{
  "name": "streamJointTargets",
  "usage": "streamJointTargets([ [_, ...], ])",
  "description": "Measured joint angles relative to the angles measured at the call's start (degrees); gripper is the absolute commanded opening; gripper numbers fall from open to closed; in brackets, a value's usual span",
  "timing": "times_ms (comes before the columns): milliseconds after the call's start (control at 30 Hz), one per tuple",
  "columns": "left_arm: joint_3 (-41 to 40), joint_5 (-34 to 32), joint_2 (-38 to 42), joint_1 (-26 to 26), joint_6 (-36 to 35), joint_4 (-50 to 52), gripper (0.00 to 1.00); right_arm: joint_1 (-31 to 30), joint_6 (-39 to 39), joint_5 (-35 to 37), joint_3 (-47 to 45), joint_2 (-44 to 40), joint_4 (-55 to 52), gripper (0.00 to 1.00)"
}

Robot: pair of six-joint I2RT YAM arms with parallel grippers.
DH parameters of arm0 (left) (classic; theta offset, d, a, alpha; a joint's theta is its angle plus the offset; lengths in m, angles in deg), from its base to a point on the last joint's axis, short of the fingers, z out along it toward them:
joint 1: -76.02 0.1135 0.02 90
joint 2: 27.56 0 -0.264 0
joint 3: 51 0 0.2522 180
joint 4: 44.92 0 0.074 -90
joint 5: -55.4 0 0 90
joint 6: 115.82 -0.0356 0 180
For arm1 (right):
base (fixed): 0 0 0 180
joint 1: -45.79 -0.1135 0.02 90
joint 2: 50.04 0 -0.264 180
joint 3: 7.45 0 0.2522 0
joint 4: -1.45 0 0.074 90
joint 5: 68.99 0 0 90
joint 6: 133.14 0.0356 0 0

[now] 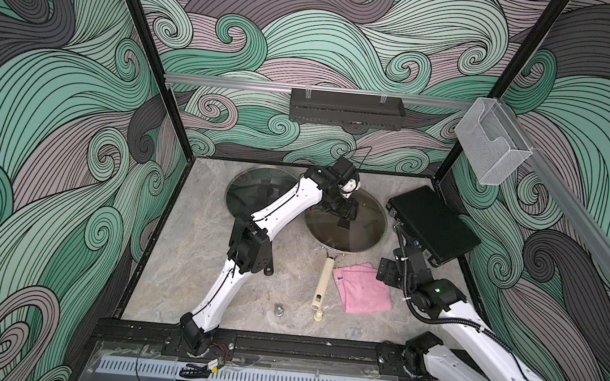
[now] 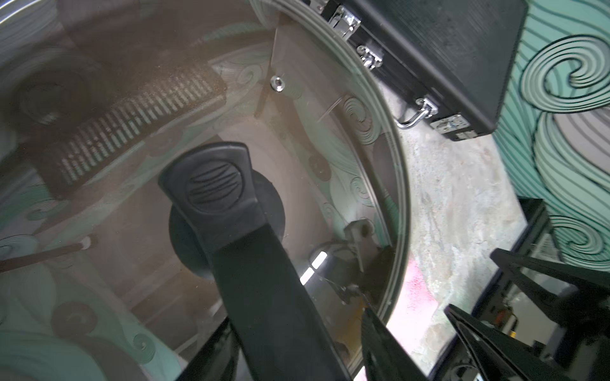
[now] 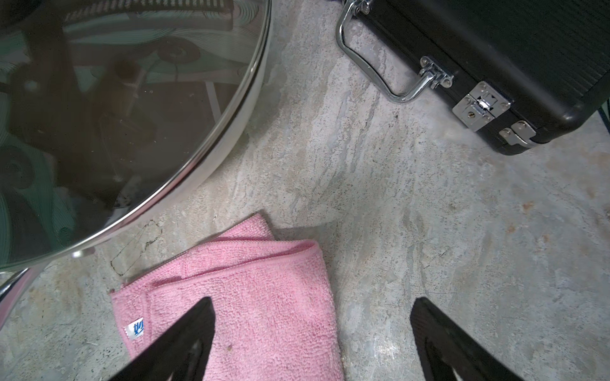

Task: Wipe the pot lid with a cloth
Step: Pick up the pot lid from the cooking pot.

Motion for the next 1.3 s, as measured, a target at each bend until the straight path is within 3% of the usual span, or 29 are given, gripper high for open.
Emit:
streamJointTargets([
  [700,7.98,-14.91,-5.11,-2.89,-1.64,0.76,0.53,0.0,1.4,-1.73,-0.72,-0.66,2.71,0.93],
  [1300,10.64,-21.22,-7.74,-4.02,-5.66,-0.96,0.51,0.0,1.55,-2.27,-1.22,0.7,4.55,0.94],
])
